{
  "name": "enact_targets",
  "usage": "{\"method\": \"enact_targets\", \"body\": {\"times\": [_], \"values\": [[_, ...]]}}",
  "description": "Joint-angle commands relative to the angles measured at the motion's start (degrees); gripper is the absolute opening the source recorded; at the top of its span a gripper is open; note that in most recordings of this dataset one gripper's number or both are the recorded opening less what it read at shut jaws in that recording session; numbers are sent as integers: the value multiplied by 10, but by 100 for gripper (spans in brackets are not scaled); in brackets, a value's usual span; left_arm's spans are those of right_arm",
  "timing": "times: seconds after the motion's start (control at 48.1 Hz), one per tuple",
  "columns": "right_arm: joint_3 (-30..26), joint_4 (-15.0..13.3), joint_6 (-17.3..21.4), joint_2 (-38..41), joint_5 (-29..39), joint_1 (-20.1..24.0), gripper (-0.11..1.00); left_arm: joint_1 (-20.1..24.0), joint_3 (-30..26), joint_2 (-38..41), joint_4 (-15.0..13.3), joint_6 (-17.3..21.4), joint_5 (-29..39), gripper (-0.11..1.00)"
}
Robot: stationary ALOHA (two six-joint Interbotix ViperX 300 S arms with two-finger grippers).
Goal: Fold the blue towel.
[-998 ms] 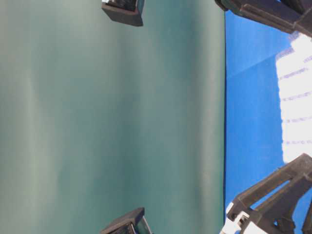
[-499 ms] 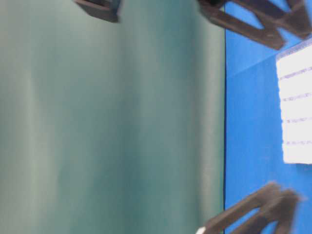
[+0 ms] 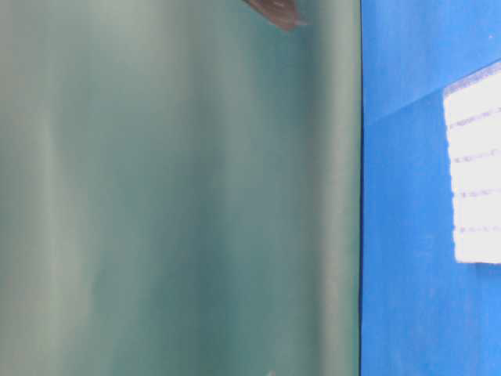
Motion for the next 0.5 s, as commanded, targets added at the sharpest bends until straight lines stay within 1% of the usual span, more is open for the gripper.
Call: {"method": "enact_targets", "body": {"times": [0.0, 0.145, 0.291, 0.478], "values": [[7, -2, -9, -47, 0, -6, 89, 3, 17, -50, 2, -1, -2, 59], [23, -2, -37, -113, 28, -18, 88, 4, 48, -130, 2, -1, 9, 59], [38, -2, -65, -159, 58, -37, 88, 5, 72, -207, 2, 1, 49, 59], [75, -3, -89, -206, 63, -54, 88, 11, 105, -273, 4, 1, 85, 59]]}}
